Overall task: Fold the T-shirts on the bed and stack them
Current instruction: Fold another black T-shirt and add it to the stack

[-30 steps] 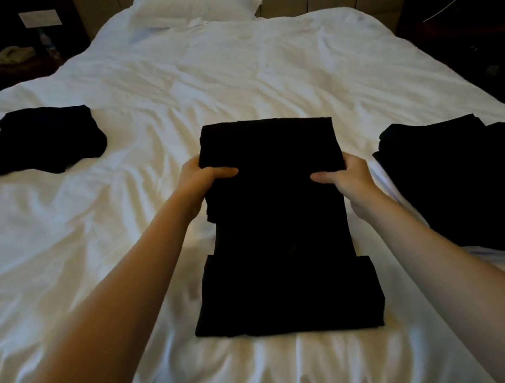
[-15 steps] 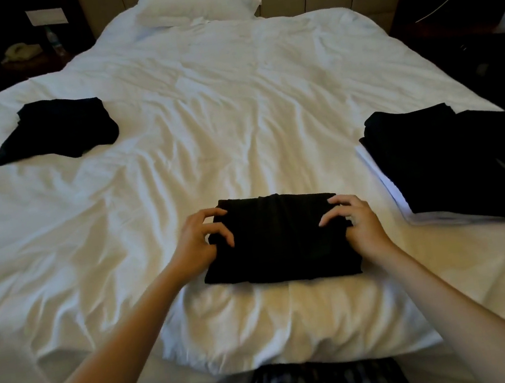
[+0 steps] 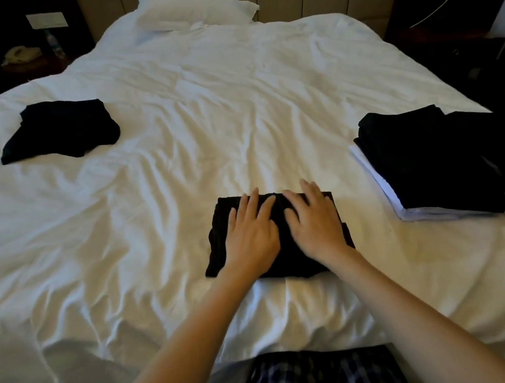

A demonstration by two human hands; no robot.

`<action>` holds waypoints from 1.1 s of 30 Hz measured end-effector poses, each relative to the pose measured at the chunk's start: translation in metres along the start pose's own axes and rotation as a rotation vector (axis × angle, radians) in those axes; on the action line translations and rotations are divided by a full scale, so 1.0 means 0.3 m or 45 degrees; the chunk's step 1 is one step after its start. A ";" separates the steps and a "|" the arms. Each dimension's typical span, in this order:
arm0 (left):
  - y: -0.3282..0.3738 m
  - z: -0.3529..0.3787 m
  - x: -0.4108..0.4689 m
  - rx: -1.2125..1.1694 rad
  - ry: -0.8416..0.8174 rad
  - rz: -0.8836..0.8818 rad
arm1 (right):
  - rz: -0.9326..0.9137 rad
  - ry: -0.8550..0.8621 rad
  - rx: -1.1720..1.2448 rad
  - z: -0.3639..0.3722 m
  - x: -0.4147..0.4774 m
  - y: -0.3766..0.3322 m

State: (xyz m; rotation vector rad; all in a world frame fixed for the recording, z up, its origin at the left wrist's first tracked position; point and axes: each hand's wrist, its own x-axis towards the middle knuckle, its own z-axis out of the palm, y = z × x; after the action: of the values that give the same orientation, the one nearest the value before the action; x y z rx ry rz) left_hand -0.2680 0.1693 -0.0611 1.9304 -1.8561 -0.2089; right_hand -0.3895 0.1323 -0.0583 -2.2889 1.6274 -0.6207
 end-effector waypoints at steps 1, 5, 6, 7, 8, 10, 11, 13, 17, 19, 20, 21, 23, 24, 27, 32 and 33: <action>-0.017 0.029 -0.002 0.088 -0.069 -0.022 | 0.019 -0.080 -0.103 0.023 -0.006 0.008; -0.102 0.082 -0.003 0.225 -0.211 -0.139 | 0.228 -0.299 -0.291 0.072 -0.022 0.111; -0.109 0.088 0.000 0.226 -0.221 -0.162 | 0.279 -0.315 -0.263 0.073 -0.022 0.132; -0.114 0.092 0.005 0.220 -0.223 -0.188 | 0.314 -0.326 -0.223 0.075 -0.020 0.146; -0.120 0.095 0.008 0.206 -0.220 -0.222 | 0.334 -0.334 -0.190 0.076 -0.018 0.152; -0.136 0.096 0.014 0.155 -0.208 -0.308 | 0.355 -0.316 -0.125 0.081 -0.016 0.154; -0.147 0.093 0.016 0.128 -0.209 -0.349 | 0.368 -0.290 -0.073 0.084 -0.017 0.153; -0.163 0.085 0.016 0.072 -0.211 -0.414 | 0.394 -0.210 0.075 0.083 -0.024 0.159; -0.184 0.061 0.003 -0.076 -0.209 -0.455 | 0.474 -0.048 0.474 0.070 -0.046 0.163; -0.197 0.052 -0.008 -0.285 -0.136 -0.493 | 0.538 0.037 0.542 0.059 -0.054 0.152; -0.201 0.045 -0.017 -0.409 -0.073 -0.535 | 0.585 0.072 0.564 0.050 -0.053 0.149; -0.203 0.036 -0.028 -0.531 -0.005 -0.598 | 0.667 0.082 0.613 0.040 -0.048 0.152; -0.203 0.013 -0.069 -0.753 0.104 -0.739 | 0.876 0.033 0.796 0.012 -0.037 0.161; -0.199 0.004 -0.099 -0.852 0.120 -0.807 | 0.952 -0.012 0.910 0.000 -0.036 0.166; -0.201 0.009 -0.169 -1.035 0.113 -0.969 | 1.052 -0.083 1.168 -0.016 -0.047 0.185; -0.194 -0.005 -0.213 -2.070 -0.040 -1.228 | 1.054 -0.264 1.498 -0.070 -0.095 0.153; -0.183 -0.005 -0.228 -2.224 -0.078 -1.264 | 1.036 -0.319 1.540 -0.078 -0.102 0.146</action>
State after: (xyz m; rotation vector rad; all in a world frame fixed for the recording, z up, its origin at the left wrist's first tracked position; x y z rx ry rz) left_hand -0.2230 0.2358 -0.0963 1.1391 -0.0448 -1.5076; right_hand -0.4457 0.1471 -0.0632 -0.7340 1.2901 -0.7378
